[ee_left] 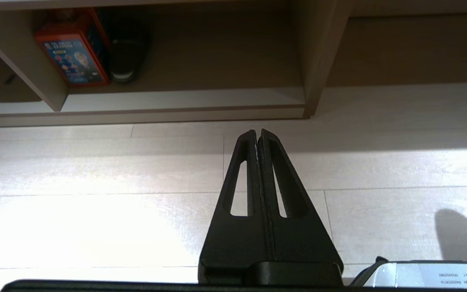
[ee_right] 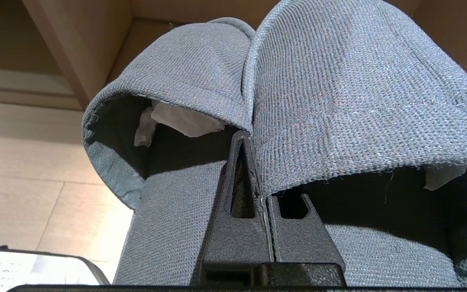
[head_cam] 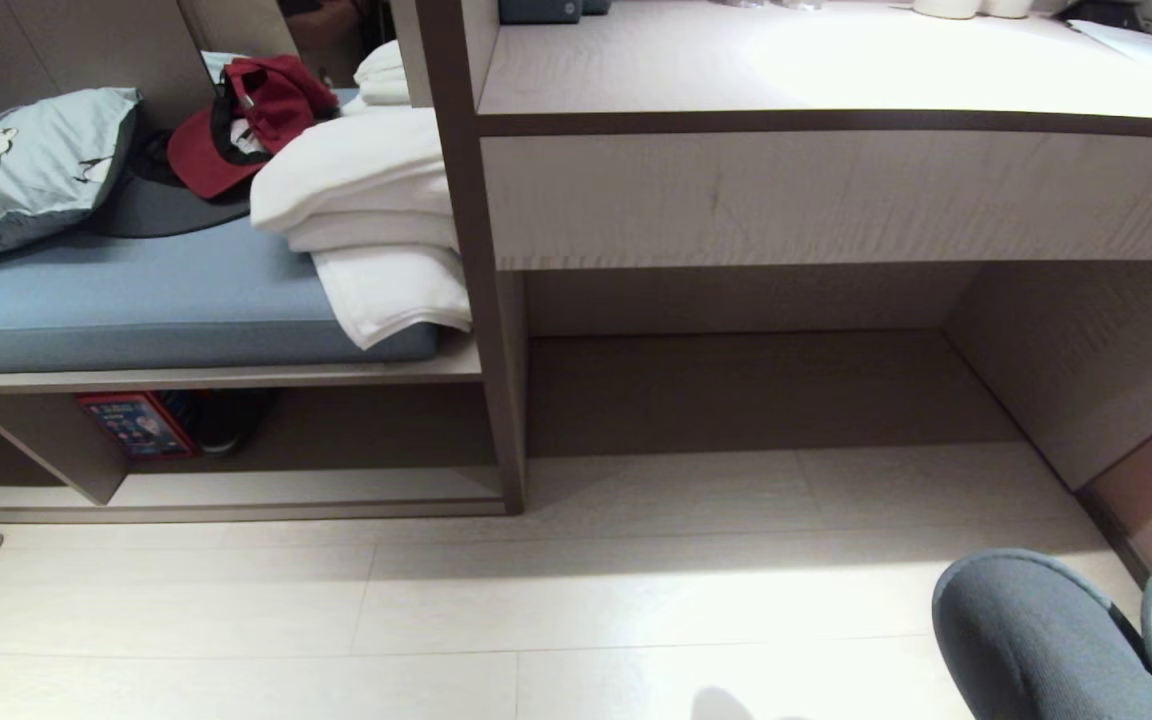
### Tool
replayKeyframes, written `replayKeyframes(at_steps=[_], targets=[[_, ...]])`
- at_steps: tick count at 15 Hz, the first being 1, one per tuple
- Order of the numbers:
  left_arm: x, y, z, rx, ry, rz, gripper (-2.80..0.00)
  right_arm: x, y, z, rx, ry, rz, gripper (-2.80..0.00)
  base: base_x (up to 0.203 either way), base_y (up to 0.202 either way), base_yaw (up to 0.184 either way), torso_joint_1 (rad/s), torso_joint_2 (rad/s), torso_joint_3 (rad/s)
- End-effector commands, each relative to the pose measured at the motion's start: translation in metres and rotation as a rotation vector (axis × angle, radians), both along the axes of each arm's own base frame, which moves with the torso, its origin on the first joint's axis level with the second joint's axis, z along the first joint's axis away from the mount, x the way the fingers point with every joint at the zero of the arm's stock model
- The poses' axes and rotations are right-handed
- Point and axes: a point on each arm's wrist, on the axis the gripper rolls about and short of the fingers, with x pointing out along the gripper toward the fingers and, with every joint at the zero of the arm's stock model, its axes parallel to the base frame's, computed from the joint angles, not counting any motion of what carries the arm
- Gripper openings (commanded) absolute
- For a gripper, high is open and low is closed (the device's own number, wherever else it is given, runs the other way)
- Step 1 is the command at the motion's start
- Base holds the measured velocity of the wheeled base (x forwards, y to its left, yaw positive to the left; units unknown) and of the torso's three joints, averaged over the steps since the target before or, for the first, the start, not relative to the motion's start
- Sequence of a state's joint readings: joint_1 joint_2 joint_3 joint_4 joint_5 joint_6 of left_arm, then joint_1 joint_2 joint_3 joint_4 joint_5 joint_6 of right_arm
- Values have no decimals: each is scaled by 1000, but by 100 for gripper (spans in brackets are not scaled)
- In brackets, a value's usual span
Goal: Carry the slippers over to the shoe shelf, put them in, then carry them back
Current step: Place the slippers on the floor
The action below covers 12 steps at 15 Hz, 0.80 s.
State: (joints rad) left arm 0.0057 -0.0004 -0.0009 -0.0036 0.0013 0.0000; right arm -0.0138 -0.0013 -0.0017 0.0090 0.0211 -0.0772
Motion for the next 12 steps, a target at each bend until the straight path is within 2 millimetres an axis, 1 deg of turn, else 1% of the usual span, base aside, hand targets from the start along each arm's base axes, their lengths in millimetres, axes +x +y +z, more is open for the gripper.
replayKeyframes(at_steps=[1, 12], targets=[[0, 0, 0, 0, 1, 1, -280, 0, 0, 0, -1, 0, 0, -280, 0, 0, 0, 6, 3, -201], [0, 0, 0, 0, 1, 1, -280, 0, 0, 0, -1, 0, 0, -280, 0, 0, 0, 4, 2, -197]])
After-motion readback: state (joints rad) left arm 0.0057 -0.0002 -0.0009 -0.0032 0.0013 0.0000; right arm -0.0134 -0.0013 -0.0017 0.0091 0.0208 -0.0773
